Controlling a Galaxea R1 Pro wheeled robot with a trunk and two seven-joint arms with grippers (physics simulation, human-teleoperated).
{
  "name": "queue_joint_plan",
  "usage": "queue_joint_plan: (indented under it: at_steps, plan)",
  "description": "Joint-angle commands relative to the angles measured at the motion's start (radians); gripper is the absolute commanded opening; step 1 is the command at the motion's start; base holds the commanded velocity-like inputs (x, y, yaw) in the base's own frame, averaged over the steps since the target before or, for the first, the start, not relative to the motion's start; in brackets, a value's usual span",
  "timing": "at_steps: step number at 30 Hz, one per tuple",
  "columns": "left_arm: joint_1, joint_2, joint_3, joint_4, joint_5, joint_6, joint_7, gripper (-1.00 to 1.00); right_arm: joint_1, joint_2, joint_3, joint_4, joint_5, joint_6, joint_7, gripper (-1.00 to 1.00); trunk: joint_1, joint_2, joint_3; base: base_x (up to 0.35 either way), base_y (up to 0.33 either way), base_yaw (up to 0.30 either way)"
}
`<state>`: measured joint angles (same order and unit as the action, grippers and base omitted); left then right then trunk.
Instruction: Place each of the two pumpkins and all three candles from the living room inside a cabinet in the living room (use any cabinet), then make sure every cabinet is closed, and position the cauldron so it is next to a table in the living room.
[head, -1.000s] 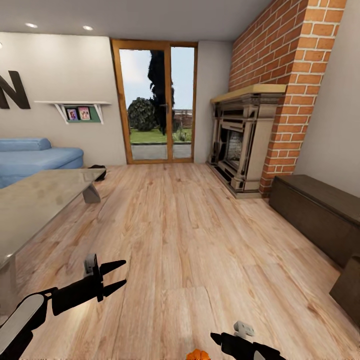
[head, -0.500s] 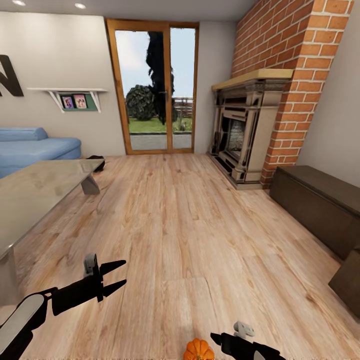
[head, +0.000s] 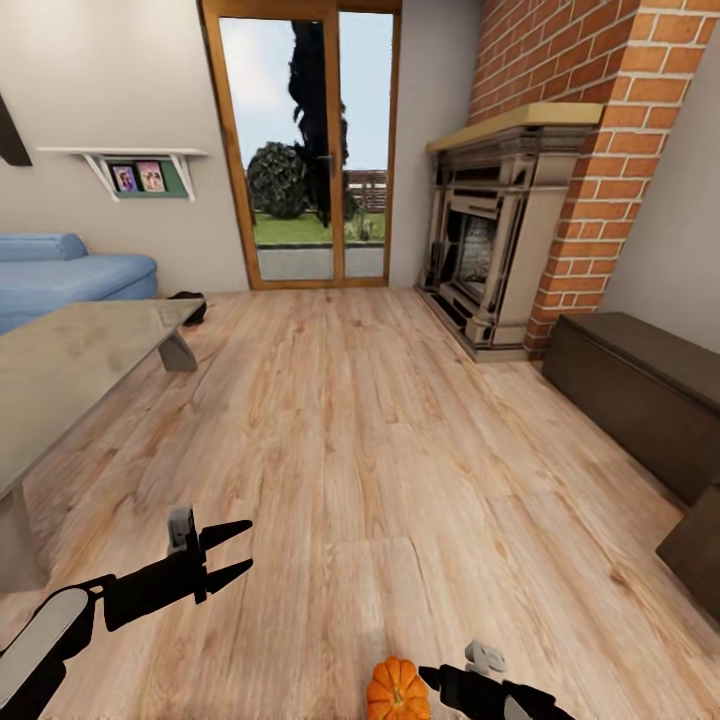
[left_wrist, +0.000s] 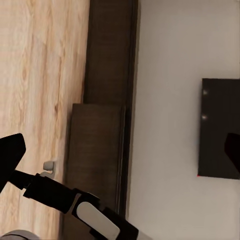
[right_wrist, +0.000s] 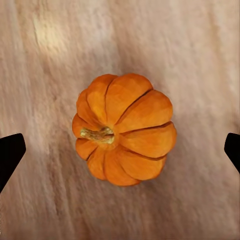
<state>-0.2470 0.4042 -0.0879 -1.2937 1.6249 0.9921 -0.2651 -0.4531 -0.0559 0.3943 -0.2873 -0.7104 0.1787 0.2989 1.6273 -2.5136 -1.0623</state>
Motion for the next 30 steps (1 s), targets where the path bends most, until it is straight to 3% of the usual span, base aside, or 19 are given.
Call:
queue_joint_plan:
  at_steps: [1,6,11,30]
  plan:
    - [0.0,0.001,-0.002,0.001,-0.006,0.0,-0.01,1.0,-0.005,0.001,0.003,-0.003,-0.007,0.016,-0.005,1.0,0.0,-0.001,-0.005,0.0,0.0,0.0]
    - [0.0,0.001,-0.001,0.001,-0.004,0.0,-0.01,1.0,-0.095,0.005,0.002,0.002,-0.014,0.139,-0.043,1.0,0.002,-0.002,-0.024,0.0,0.0,0.0]
    - [-0.001,0.001,-0.003,0.001,-0.005,0.0,-0.01,1.0,-0.166,0.006,0.002,0.005,-0.024,0.173,-0.051,1.0,0.005,-0.003,-0.044,0.0,0.0,0.0]
    - [-0.001,0.001,-0.005,0.001,-0.004,0.0,-0.01,1.0,-0.191,0.005,0.0,0.025,-0.024,0.18,-0.054,1.0,0.013,-0.007,-0.117,0.0,0.0,0.0]
